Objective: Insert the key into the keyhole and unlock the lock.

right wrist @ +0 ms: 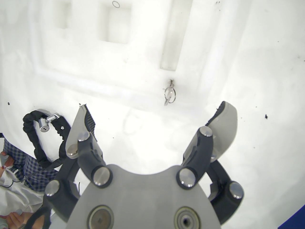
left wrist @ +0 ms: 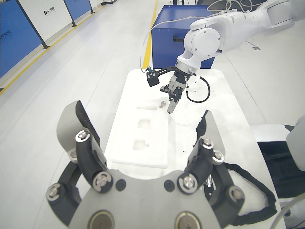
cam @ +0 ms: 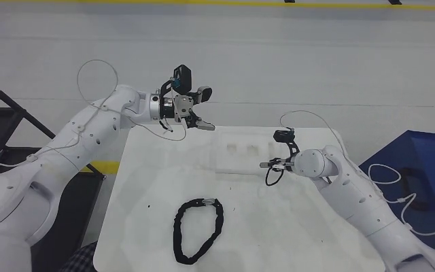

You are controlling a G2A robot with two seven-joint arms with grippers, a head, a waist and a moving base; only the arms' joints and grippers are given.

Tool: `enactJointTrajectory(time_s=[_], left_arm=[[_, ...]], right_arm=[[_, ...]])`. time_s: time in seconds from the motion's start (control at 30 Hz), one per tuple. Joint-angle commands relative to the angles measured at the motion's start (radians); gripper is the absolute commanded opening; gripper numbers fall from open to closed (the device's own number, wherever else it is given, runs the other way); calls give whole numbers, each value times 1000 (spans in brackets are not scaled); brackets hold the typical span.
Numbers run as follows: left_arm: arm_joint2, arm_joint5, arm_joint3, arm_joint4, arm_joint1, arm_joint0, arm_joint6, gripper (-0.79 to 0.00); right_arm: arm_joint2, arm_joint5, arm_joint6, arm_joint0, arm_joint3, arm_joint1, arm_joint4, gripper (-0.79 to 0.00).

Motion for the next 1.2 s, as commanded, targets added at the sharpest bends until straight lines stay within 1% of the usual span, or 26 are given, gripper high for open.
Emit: enactJointTrajectory(time_s=[0.0, 0.03, 0.1, 0.2, 0.3, 0.37, 0.43, 0.53, 0.8, 0.87, 1.07, 1.13, 1.17], left_arm=[[0, 0, 0, 0, 0, 0, 0, 0], [0, 0, 0, 0, 0, 0, 0, 0], [0, 0, 0, 0, 0, 0, 0, 0], [0, 0, 0, 0, 0, 0, 0, 0], [0, 0, 0, 0, 0, 0, 0, 0], [0, 0, 0, 0, 0, 0, 0, 0], [0, 0, 0, 0, 0, 0, 0, 0], [0, 0, 0, 0, 0, 0, 0, 0], [0, 0, 0, 0, 0, 0, 0, 0], [0, 0, 0, 0, 0, 0, 0, 0], [0, 0, 0, 0, 0, 0, 0, 0], [0, 0, 0, 0, 0, 0, 0, 0], [0, 0, 0, 0, 0, 0, 0, 0]], right_arm=[[-6, 4, -7, 1, 9, -5, -4, -191], [-9, 5, -9, 3, 14, -8, -6, -234], [-14, 12, -12, 6, 22, -12, -13, -262], [-19, 25, -14, 10, 32, -18, -23, -394], [-19, 37, -18, 11, 38, -23, -32, -428], [-18, 46, -21, 11, 41, -25, -40, -465], [-15, 53, -21, 9, 42, -27, -40, -548], [-11, 67, -19, 7, 44, -30, -47, -570], [-14, 80, -23, 7, 83, -44, -46, -683], [-16, 81, -28, 8, 93, -48, -47, -690], [-11, 88, -56, 7, 119, -58, -49, -748], [-11, 88, -60, 6, 126, -61, -51, -785], [-10, 89, -60, 7, 129, -62, -51, -785]])
